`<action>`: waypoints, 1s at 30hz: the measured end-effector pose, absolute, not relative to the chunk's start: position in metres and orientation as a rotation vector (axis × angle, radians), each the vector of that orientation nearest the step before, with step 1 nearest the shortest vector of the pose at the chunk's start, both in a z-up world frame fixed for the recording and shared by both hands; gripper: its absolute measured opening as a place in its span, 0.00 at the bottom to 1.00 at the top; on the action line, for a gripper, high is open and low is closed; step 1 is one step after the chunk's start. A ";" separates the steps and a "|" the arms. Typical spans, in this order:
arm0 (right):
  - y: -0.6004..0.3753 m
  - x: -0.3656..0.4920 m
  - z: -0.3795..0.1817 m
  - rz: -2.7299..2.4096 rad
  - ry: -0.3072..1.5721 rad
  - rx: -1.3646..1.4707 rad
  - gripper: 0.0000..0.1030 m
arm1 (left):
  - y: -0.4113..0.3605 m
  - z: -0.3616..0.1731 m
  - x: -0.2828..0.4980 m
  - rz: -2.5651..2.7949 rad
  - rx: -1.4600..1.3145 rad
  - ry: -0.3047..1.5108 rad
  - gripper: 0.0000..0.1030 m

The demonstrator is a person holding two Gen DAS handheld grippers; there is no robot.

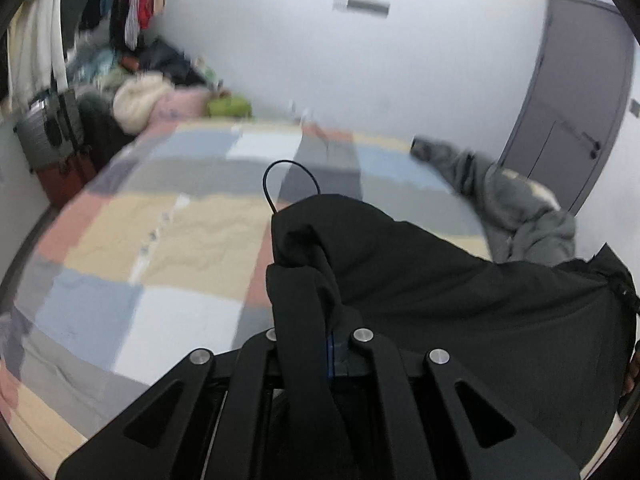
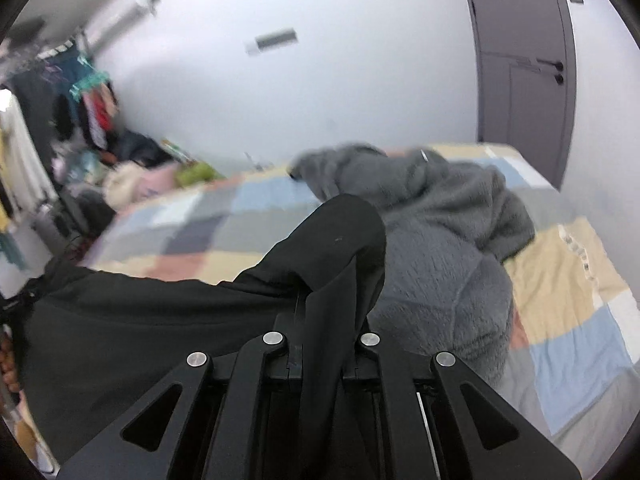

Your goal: Fold large clothes

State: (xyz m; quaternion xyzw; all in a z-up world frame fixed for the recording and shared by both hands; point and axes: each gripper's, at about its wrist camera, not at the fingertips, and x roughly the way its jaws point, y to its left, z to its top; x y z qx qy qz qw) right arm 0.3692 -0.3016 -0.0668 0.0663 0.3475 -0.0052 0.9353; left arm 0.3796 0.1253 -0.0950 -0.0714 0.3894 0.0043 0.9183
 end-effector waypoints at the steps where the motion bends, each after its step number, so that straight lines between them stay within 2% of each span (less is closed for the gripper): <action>1: -0.303 0.375 -0.082 -0.029 0.741 0.128 0.05 | 0.125 -0.107 0.386 0.018 -0.142 0.826 0.04; 6: -0.307 0.377 -0.130 -0.089 0.818 0.105 0.05 | 0.118 -0.168 0.398 0.081 -0.032 0.940 0.04; 10: -0.308 0.381 -0.159 -0.079 0.873 0.111 0.05 | 0.120 -0.191 0.397 0.095 -0.017 0.973 0.04; 18: -0.303 0.379 -0.178 -0.075 0.908 0.100 0.05 | 0.107 -0.194 0.390 0.088 0.002 0.978 0.05; 22: -0.316 0.367 -0.167 -0.040 0.901 0.207 0.09 | 0.116 -0.188 0.383 0.071 -0.047 0.998 0.10; 24: -0.322 0.359 -0.161 -0.023 0.902 0.249 0.19 | 0.122 -0.184 0.378 0.058 -0.096 1.019 0.17; 25: -0.322 0.356 -0.158 -0.019 0.902 0.252 0.26 | 0.124 -0.182 0.375 0.048 -0.121 1.022 0.25; 26: -0.322 0.349 -0.152 -0.011 0.904 0.255 0.32 | 0.128 -0.179 0.371 0.033 -0.159 1.030 0.39; 27: -0.321 0.345 -0.148 -0.005 0.904 0.259 0.39 | 0.131 -0.175 0.367 0.026 -0.191 1.034 0.49; 28: -0.320 0.337 -0.140 0.003 0.891 0.264 0.58 | 0.133 -0.169 0.362 0.026 -0.212 1.028 0.68; 29: -0.319 0.332 -0.133 0.006 0.875 0.265 0.68 | 0.135 -0.161 0.354 0.033 -0.217 1.006 0.78; 30: -0.319 0.325 -0.124 0.008 0.857 0.271 0.70 | 0.137 -0.151 0.346 0.038 -0.218 0.982 0.79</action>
